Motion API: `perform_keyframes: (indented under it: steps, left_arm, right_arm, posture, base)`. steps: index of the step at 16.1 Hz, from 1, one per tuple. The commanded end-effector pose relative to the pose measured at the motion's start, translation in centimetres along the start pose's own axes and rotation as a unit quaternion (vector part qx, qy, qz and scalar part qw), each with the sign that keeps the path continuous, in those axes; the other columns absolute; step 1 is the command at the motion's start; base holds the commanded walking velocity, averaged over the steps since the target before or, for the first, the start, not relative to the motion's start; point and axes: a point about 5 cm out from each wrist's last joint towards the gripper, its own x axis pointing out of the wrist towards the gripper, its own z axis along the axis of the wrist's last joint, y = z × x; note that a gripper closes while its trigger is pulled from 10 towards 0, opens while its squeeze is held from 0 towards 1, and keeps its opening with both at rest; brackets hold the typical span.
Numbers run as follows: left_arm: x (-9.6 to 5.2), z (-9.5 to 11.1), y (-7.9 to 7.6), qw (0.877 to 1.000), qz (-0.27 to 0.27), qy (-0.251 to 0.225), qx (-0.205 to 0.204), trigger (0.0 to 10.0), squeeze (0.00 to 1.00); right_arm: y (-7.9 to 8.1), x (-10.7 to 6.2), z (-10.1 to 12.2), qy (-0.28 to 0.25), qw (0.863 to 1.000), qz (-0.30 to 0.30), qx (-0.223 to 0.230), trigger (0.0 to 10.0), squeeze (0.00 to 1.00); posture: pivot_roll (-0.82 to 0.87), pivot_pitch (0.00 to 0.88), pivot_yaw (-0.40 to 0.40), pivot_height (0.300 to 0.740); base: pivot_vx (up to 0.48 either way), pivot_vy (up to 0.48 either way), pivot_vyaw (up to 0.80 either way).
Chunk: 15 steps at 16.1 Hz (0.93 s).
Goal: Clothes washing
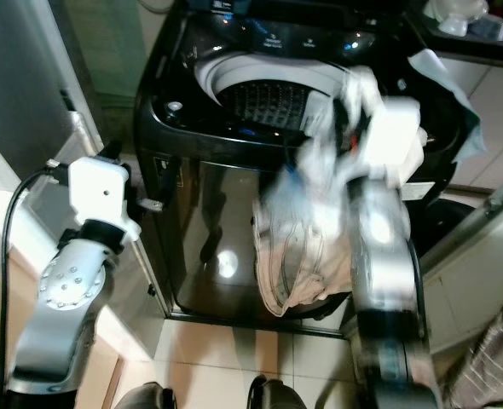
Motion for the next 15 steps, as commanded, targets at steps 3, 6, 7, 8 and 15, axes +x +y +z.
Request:
perform_keyframes:
  steps: [3, 6, 7, 8, 15]
  left_arm:
    - [-0.2, 0.0, -0.7, 1.0, -0.025, -0.006, 0.014, 10.0, 0.0]
    - [-0.7, -1.3, -0.7, 0.999, -0.034, 0.021, 0.029, 10.0, 0.0]
    - [-1.0, -1.9, -0.8, 0.998, -0.045, 0.033, 0.032, 10.0, 0.0]
    - [-1.2, -2.7, -1.0, 0.996, -0.067, 0.045, 0.036, 10.0, 0.0]
    - [0.3, -3.4, -1.4, 0.996, -0.069, 0.038, 0.042, 10.0, 0.0]
  right_arm:
    - [-1.1, -3.3, 2.9, -0.035, 0.999, 0.008, -0.034, 10.0, 0.0]
    - [-1.6, -8.7, -0.8, 0.082, 0.995, 0.02, -0.058, 10.0, 0.0]
    - [-2.1, -11.0, -2.8, 0.133, 0.988, 0.026, -0.072, 10.0, 0.0]
    - [-2.5, -13.0, -4.1, 0.169, 0.981, 0.03, -0.087, 10.0, 0.0]
    - [-1.0, -7.4, -5.2, 0.14, 0.985, 0.032, -0.1, 10.0, 0.0]
  posture:
    - [-0.03, 0.008, -0.051, 0.74]
    - [-0.03, 0.002, -0.057, 0.74]
    - [-0.03, 0.004, -0.057, 0.74]
    - [-0.03, 0.004, -0.057, 0.74]
    - [-0.04, 0.0, -0.032, 0.74]
  base:
    - [0.0, 0.0, 0.0]
    - [0.0, 0.0, 0.0]
    - [0.0, 0.0, 0.0]
    - [0.0, 0.0, 0.0]
    - [0.0, 0.0, -0.28]
